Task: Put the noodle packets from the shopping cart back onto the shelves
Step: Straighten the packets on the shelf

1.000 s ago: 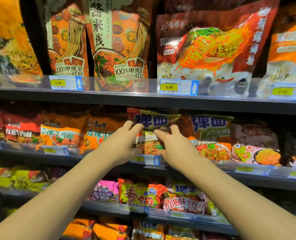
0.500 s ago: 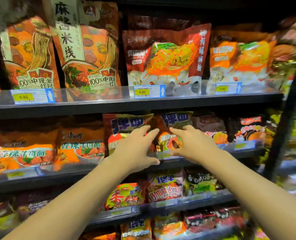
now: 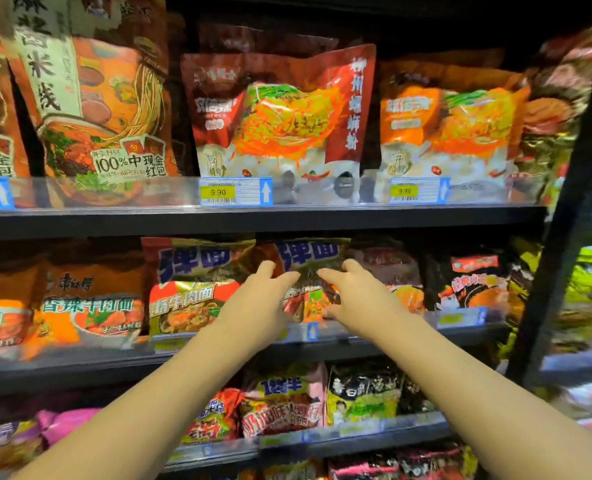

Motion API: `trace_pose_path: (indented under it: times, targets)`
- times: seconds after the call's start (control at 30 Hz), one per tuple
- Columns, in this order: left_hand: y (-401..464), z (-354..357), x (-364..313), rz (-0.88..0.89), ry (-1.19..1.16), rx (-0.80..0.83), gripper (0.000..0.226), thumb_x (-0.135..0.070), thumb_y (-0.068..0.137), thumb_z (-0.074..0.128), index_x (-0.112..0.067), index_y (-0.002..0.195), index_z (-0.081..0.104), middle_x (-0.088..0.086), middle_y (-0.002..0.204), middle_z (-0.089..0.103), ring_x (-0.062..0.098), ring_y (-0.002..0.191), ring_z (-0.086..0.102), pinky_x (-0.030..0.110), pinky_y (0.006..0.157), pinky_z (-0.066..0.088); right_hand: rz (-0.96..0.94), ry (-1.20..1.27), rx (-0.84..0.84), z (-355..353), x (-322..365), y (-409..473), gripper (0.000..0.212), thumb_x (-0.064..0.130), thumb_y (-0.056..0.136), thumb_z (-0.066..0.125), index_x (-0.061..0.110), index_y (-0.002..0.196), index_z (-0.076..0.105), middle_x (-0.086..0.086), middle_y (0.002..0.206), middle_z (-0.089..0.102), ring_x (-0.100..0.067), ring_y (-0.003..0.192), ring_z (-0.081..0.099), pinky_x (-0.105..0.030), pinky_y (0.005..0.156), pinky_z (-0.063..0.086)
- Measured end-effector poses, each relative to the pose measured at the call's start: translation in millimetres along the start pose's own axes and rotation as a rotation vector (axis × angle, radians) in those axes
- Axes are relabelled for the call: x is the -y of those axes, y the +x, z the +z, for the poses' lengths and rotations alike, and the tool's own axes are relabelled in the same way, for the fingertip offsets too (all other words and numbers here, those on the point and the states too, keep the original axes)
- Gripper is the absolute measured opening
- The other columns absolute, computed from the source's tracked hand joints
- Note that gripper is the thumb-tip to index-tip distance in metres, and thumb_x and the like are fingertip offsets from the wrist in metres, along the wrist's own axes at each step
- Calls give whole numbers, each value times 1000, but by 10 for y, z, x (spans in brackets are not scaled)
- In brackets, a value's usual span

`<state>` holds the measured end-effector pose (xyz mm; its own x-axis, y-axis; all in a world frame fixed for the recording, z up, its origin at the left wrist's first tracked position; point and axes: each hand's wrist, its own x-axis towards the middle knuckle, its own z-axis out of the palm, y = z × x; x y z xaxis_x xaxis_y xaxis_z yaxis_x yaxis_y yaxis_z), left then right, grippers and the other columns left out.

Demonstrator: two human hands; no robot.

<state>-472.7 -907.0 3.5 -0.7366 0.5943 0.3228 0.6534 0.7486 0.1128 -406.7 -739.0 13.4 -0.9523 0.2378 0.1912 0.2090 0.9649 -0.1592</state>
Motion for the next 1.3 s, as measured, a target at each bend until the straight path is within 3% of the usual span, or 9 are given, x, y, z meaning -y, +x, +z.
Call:
trace_pose_path:
  times: [0.17, 0.27, 0.43, 0.67, 0.77, 0.9, 1.1, 1.3]
  targets:
    - [164, 104, -16, -182, 4, 2, 65, -30, 90, 76, -22, 147, 45, 6, 131, 48, 30, 121, 55, 38, 94, 49, -149, -58, -8, 139, -90, 312, 56, 17, 95, 69, 23, 146, 46, -15, 133, 43, -39, 121, 54, -44, 92, 51]
    - [200, 163, -98, -280, 36, -34, 47, -26, 93, 72, -18, 135, 52, 7, 122, 50, 31, 113, 59, 39, 89, 51, -209, -84, -41, 180, -87, 418, 43, 9, 95, 66, 19, 135, 54, -15, 122, 51, -41, 117, 57, -45, 87, 53]
    - [210, 204, -232, -351, 45, -59, 42, -24, 96, 68, -17, 133, 50, 7, 123, 49, 29, 111, 60, 36, 86, 50, -272, -99, -20, 188, -133, 451, 43, 7, 94, 65, 17, 134, 53, -14, 120, 53, -38, 113, 57, -43, 83, 51]
    - [108, 82, -344, -322, 158, -27, 54, -17, 94, 69, -21, 141, 43, 4, 131, 42, 26, 112, 58, 30, 77, 48, -329, 16, 17, 86, -290, 223, 69, 18, 98, 66, 32, 156, 32, -13, 146, 34, -35, 134, 40, -45, 97, 51]
    - [80, -23, -396, -254, 127, -77, 66, -27, 93, 71, -26, 149, 38, 0, 141, 38, 23, 121, 54, 32, 86, 51, -324, 86, -17, -57, -540, 42, 72, 34, 98, 66, 39, 159, 26, -4, 156, 25, -28, 139, 39, -42, 105, 48]
    - [219, -35, -666, -102, 64, -43, 77, -40, 88, 74, -31, 153, 34, -5, 144, 38, 22, 131, 49, 38, 102, 48, -186, 22, -59, -192, -960, 5, 73, 39, 94, 69, 40, 156, 32, -2, 145, 34, -26, 133, 46, -40, 103, 49]
    - [564, 242, -1115, 15, 42, -12, 75, -42, 89, 73, -31, 151, 33, -2, 141, 40, 24, 131, 48, 43, 100, 50, -28, 11, -43, -126, -1350, -19, 71, 32, 93, 71, 37, 155, 36, -7, 148, 33, -32, 132, 49, -44, 105, 48]
    - [741, 467, -1339, -2, 124, -6, 59, -32, 91, 70, -24, 142, 41, 5, 129, 46, 30, 124, 46, 42, 91, 52, -16, -25, -26, -30, -1371, 91, 67, 2, 91, 64, 28, 149, 41, -11, 139, 35, -36, 114, 58, -44, 91, 54]
